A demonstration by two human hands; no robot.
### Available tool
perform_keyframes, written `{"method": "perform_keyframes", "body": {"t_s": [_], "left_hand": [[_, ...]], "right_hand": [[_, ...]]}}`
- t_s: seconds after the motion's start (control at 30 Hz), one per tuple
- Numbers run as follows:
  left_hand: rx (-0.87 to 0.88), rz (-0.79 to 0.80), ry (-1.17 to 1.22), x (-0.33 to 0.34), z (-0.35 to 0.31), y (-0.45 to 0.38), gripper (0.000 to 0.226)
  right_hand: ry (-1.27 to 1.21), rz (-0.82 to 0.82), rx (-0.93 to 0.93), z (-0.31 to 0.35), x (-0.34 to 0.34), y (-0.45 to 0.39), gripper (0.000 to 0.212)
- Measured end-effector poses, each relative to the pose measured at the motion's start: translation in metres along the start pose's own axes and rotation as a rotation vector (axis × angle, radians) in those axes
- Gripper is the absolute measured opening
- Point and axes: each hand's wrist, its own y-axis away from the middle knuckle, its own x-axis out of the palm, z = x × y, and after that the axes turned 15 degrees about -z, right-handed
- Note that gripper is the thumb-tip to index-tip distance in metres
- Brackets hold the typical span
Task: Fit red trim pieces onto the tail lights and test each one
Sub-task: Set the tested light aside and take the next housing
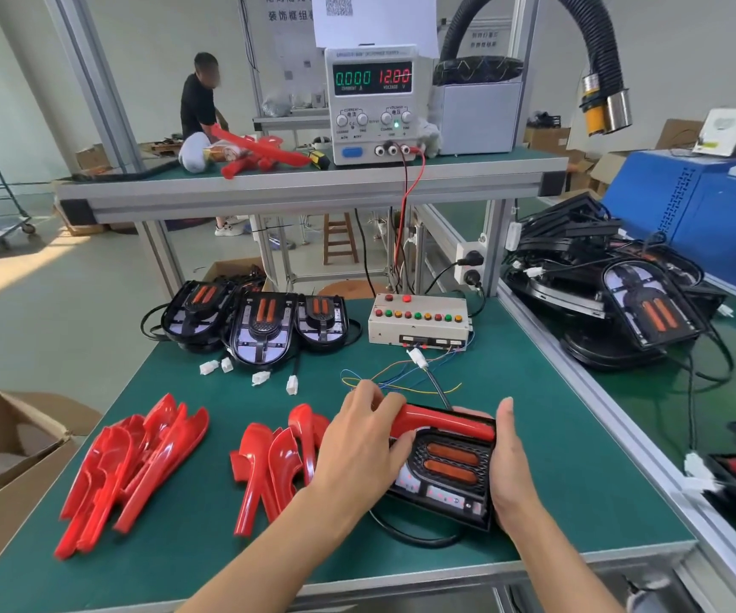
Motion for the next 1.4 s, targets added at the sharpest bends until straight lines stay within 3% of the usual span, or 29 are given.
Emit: {"method": "perform_keyframes", "body": {"t_s": [0.17,0.37,0.67,0.83,0.9,1.03,1.2,1.4], "left_hand": [[-0.009,0.033,-0.011,0.002,0.001,0.002,0.033],[-0.001,0.042,-0.031,0.004,0.0,0.001,0.034],[0.037,-0.006,-0.031,0.008,0.003,0.004,0.036],[0.003,0.013,0.038,0.011,0.009,0.004,0.051],[-0.053,0.025,0.125,0.01,0.014,0.003,0.056],[-0.288,-0.052,0.283,0.006,0.029,-0.003,0.042],[-0.569,0.318,0.467,0.009,0.042,-0.014,0.029],[-0.859,0.548,0.798,0.009,0.042,-0.023,0.03]], "right_hand": [[0.018,0.021,-0.03,0.0,-0.001,0.002,0.094],[0.043,0.05,-0.091,0.006,-0.003,0.008,0.064],[0.04,0.085,-0.107,0.006,-0.007,0.009,0.042],[0.056,0.083,-0.094,0.002,-0.012,0.003,0.019],[0.053,0.08,-0.084,0.001,-0.012,0.002,0.018],[0.034,0.061,-0.072,0.0,-0.012,0.001,0.015],[-0.002,0.067,-0.066,0.001,-0.013,0.002,0.019],[-0.036,0.075,-0.069,0.0,-0.017,0.001,0.019]]}}
